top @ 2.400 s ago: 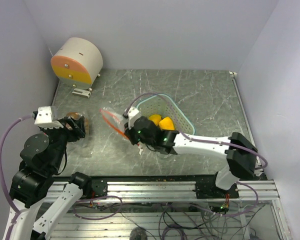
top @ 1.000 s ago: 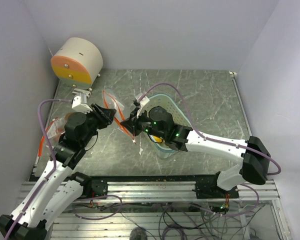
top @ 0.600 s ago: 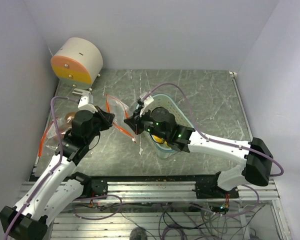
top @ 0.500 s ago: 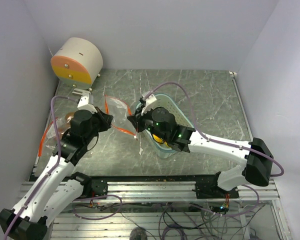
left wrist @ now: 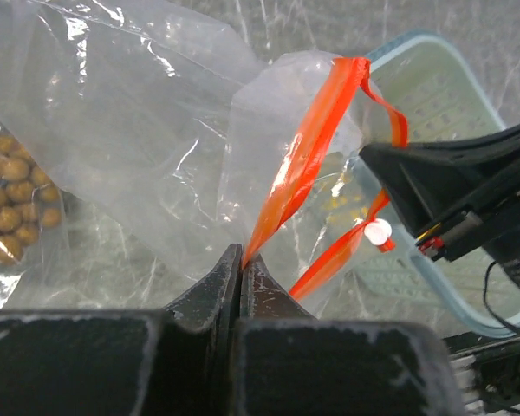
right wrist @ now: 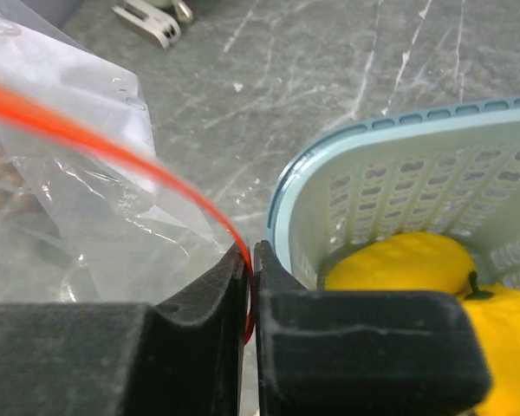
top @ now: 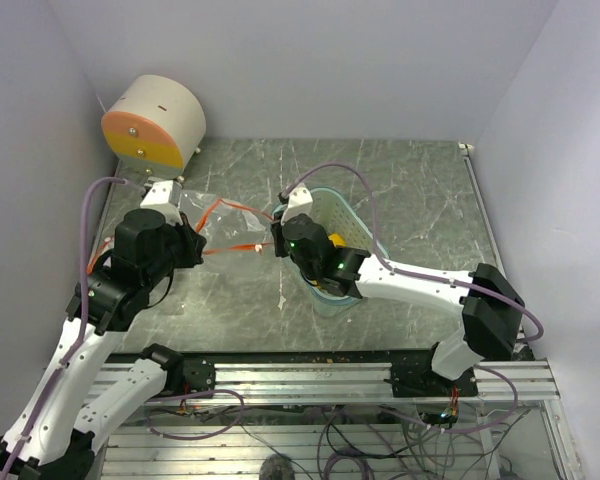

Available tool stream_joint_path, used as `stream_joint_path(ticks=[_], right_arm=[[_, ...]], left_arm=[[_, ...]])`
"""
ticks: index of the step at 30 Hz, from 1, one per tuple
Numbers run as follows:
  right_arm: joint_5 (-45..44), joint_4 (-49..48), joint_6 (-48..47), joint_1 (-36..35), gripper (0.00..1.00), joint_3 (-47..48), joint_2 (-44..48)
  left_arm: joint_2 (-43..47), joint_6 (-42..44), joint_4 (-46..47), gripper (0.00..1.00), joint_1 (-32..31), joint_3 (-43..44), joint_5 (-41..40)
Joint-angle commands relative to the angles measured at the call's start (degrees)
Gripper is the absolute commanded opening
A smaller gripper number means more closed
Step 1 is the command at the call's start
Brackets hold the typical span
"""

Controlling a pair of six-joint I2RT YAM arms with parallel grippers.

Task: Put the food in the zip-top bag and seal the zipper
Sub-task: Open the zipper of the food storage bag.

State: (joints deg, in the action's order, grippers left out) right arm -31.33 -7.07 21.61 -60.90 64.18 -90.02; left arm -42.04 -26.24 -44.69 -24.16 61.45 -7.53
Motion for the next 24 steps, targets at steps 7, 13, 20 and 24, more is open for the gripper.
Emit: stream_joint_path(ticks=[7,13,20,24], right_arm=[[21.73,-0.76,-7.68,1.42,0.66,-3.05,7.09],[25.46,3.09,-7.81,1.58,0.83,-3.81,14.27],[18.28,19.45,-1.81,7.07,0.86,-1.59,16.78],[18.75,28.15,-0.08,11.29,0.88,-0.03,12.15]], left_arm=[[0.29,0.56,-2.0,0.07,0.52,-3.18,0.74],[-1.21,-0.48,-0.86,0.07,0.48,-4.5,-0.75],[-0.1,-0.83,0.55,0.07,0.52,-5.81,-2.25],[0.25,-0.17,0.57,0.07,0.52,-5.15,-3.49]])
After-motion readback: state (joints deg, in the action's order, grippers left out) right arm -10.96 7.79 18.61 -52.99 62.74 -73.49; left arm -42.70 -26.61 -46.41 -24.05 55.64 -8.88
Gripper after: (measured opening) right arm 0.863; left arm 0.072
